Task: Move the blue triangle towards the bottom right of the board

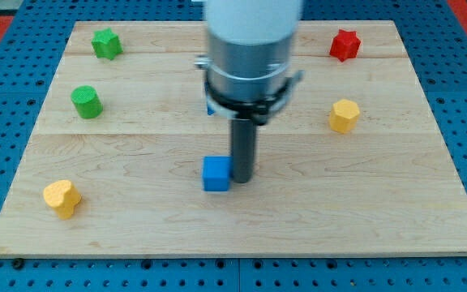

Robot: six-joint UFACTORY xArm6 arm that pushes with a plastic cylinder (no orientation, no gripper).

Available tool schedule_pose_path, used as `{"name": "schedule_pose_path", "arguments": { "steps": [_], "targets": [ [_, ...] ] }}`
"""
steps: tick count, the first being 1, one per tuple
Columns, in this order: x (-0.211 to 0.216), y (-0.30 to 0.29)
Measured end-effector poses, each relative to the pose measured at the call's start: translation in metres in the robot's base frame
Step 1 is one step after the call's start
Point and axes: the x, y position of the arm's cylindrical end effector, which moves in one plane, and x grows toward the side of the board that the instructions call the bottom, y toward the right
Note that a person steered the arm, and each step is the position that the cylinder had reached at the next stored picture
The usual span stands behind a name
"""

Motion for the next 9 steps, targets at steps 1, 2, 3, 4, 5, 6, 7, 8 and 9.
{"name": "schedule_pose_path", "arguments": {
  "steps": [1,2,3,4,5,6,7,8,9],
  "targets": [
    [-0.03,-0.005],
    [-0.026,-0.045],
    [0.028,-0.033],
    [-0.011,-0.022],
    [-0.097,0.025],
    [-0.161,0.058],
    [-0.17,-0.029],
    [-0.127,-0.059],
    [-0.095,-0.032]
  ]
}}
